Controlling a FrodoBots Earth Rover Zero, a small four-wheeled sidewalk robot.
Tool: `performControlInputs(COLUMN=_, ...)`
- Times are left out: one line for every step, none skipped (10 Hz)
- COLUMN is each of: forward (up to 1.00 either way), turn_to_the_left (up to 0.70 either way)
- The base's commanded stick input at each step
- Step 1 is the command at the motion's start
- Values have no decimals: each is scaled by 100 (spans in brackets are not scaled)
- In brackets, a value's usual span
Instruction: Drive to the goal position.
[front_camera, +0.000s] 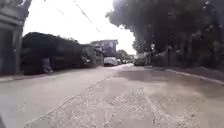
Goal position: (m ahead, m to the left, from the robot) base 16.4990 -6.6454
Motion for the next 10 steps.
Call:
performControlInputs(forward=70, turn_to_the_left=0)
performControlInputs(forward=70, turn_to_the_left=0)
performControlInputs(forward=70, turn_to_the_left=0)
performControlInputs(forward=70, turn_to_the_left=0)
performControlInputs(forward=70, turn_to_the_left=0)
performControlInputs(forward=70, turn_to_the_left=0)
performControlInputs(forward=70, turn_to_the_left=0)
performControlInputs(forward=70, turn_to_the_left=0)
performControlInputs(forward=70, turn_to_the_left=0)
performControlInputs(forward=70, turn_to_the_left=0)
